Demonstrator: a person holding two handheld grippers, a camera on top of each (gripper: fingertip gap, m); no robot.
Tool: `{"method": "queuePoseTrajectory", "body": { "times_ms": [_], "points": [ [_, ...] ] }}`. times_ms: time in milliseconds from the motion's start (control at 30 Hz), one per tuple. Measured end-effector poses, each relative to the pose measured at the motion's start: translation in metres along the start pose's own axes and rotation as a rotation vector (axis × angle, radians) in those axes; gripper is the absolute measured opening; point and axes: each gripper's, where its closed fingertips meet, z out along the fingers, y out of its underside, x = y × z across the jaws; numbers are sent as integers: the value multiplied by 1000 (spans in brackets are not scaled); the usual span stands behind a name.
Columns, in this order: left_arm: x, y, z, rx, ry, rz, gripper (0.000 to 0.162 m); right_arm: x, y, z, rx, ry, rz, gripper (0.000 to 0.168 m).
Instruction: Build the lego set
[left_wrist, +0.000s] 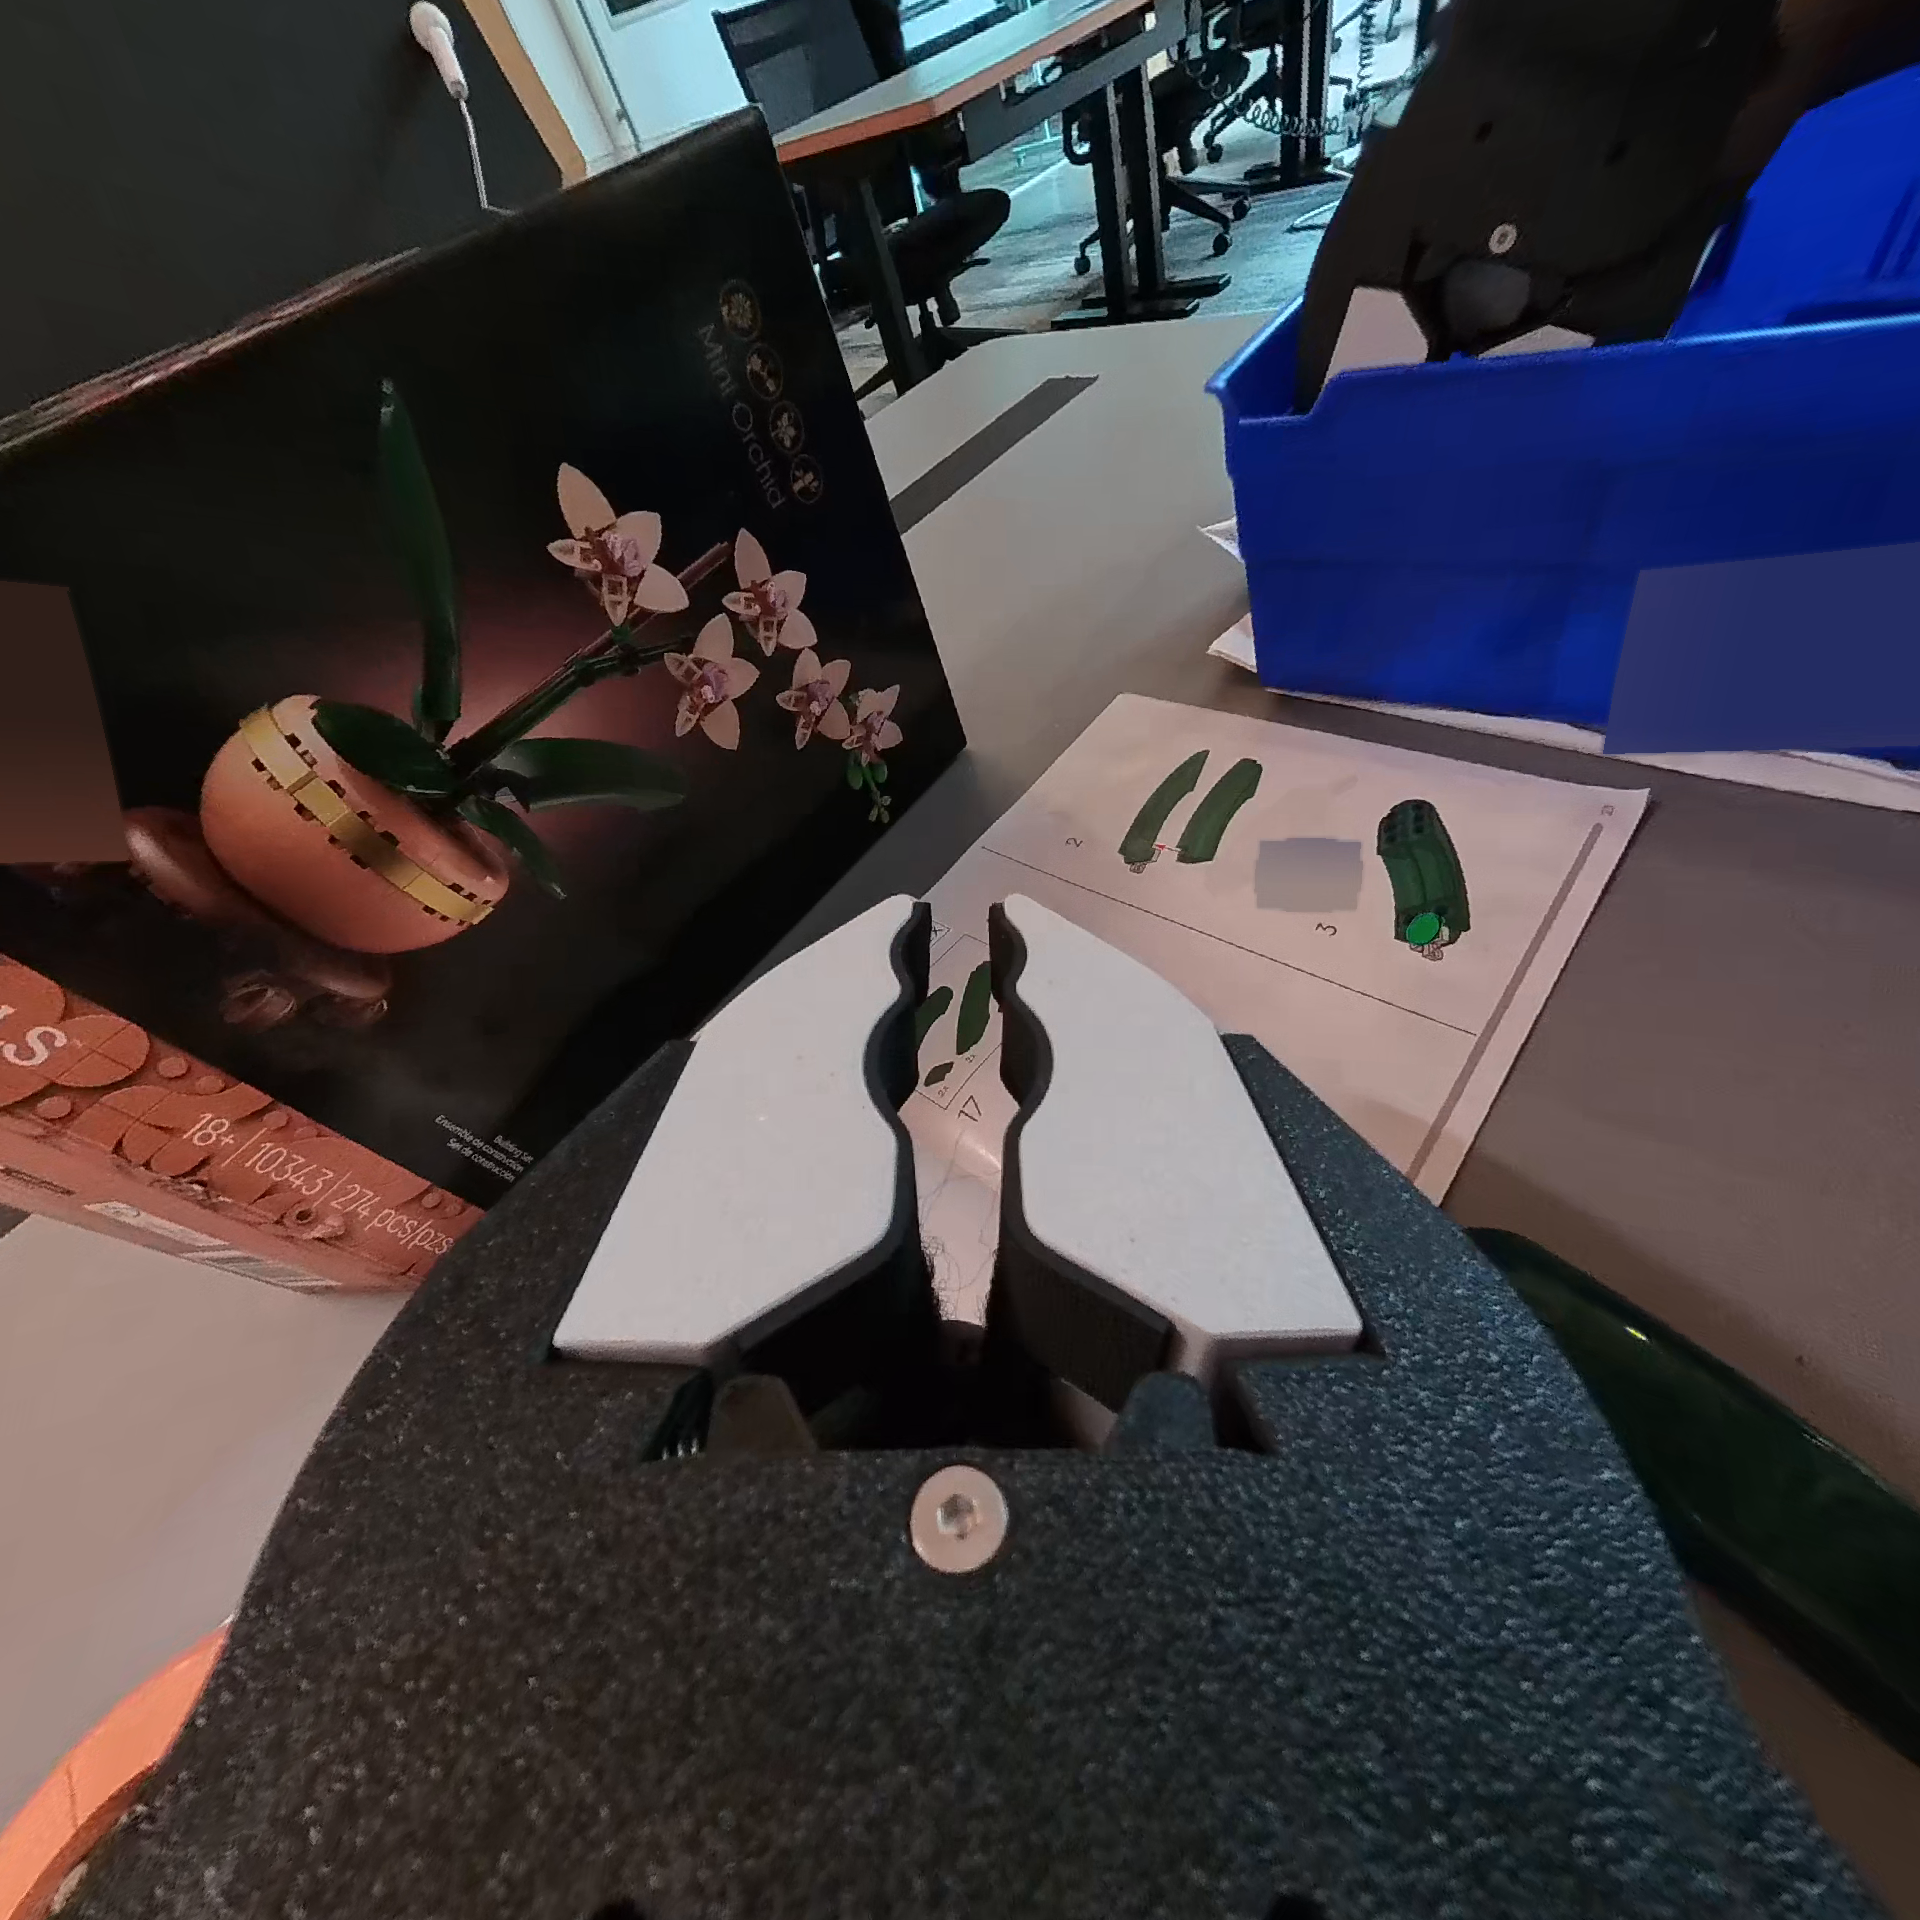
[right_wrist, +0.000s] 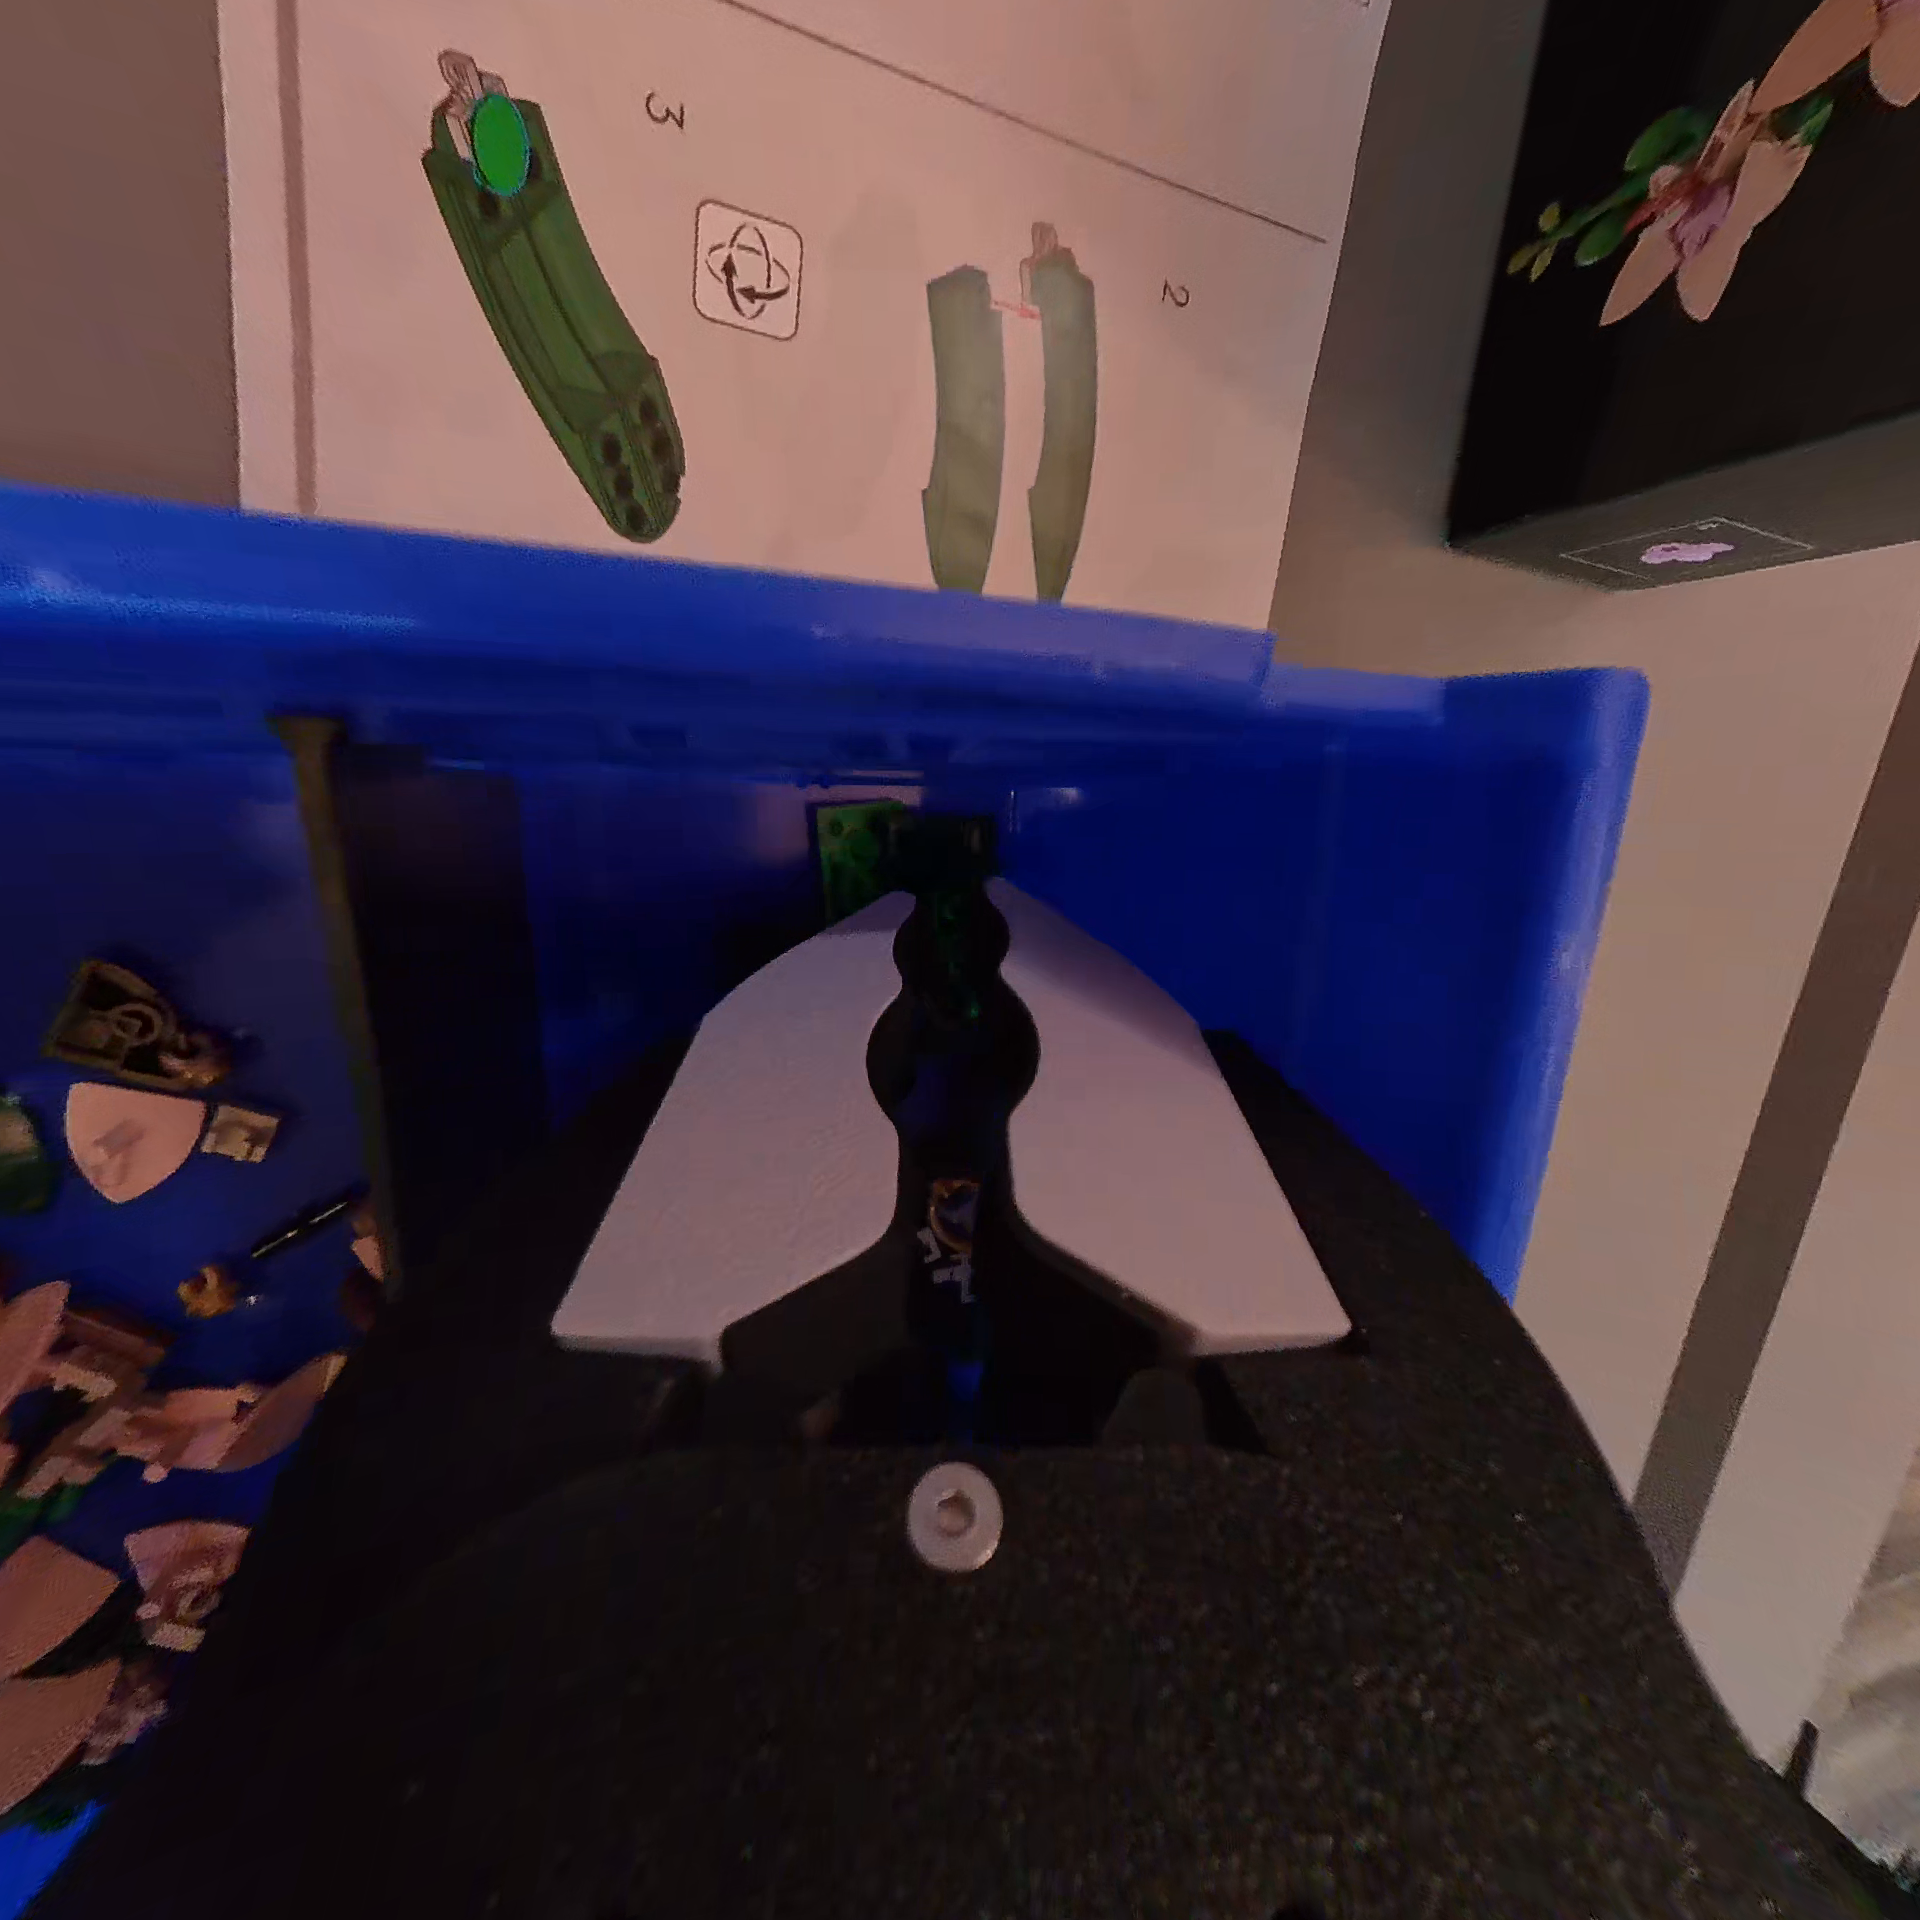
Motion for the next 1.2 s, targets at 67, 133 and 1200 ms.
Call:
{"method": "queuePoseTrajectory", "body": {
  "times_ms": [67, 133, 1200],
  "points": [
    [0, 0, 0, 0, 0, 2, 10, -1, 0, 0, 16, -15, 17, 3],
    [0, 1, -1, -2, -2, 10, 10, -3, -1, -1, 40, -42, 51, 2],
    [9, 8, 1, -9, 21, 25, 10, -6, -63, -101, 427, 26, 67, 0]
  ]
}}
